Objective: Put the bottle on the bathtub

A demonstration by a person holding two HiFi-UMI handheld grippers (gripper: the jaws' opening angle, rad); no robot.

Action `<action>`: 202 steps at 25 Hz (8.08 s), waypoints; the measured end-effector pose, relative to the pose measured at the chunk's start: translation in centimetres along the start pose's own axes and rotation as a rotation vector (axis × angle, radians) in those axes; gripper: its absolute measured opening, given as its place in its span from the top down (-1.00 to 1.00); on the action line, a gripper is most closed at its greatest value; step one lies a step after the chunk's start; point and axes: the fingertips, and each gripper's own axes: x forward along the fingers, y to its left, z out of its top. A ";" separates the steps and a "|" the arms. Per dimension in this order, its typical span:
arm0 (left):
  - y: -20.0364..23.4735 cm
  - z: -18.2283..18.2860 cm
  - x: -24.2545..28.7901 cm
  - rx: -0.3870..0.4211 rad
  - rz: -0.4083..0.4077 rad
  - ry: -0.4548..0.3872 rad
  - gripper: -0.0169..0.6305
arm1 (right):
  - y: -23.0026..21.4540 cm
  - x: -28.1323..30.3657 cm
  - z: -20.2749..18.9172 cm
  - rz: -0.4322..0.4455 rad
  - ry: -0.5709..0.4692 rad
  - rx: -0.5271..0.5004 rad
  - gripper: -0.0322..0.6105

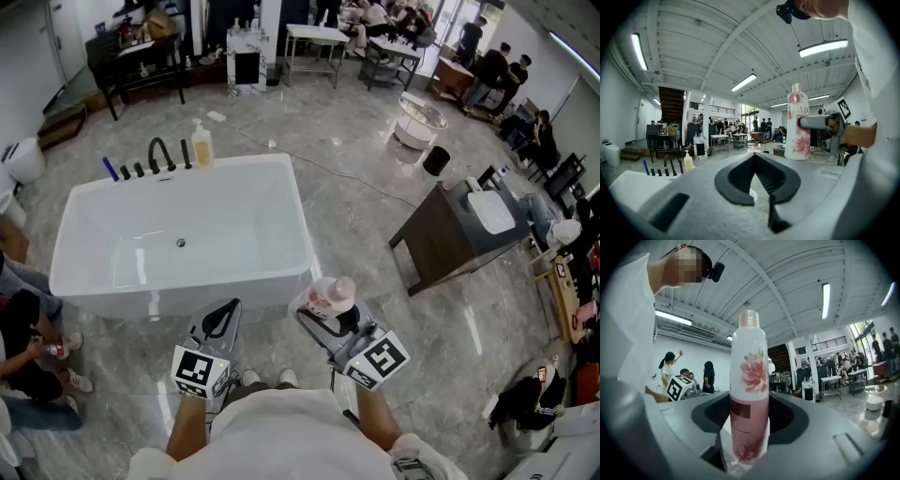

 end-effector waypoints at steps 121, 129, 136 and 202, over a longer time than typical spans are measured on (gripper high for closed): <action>34.5 1.2 27.1 -0.035 -0.016 0.029 0.93 | -26.0 34.1 0.4 -0.041 -0.020 0.022 0.14; 33.5 1.6 30.6 -0.032 0.016 0.037 0.93 | -29.1 33.9 0.0 0.012 -0.011 0.012 0.14; 31.1 1.3 31.9 -0.026 0.057 0.074 0.93 | -31.7 33.6 0.3 0.064 -0.027 0.023 0.14; 39.7 -37.9 36.7 -0.458 0.137 0.442 0.93 | -69.8 77.2 -48.1 -0.193 0.096 -0.020 0.13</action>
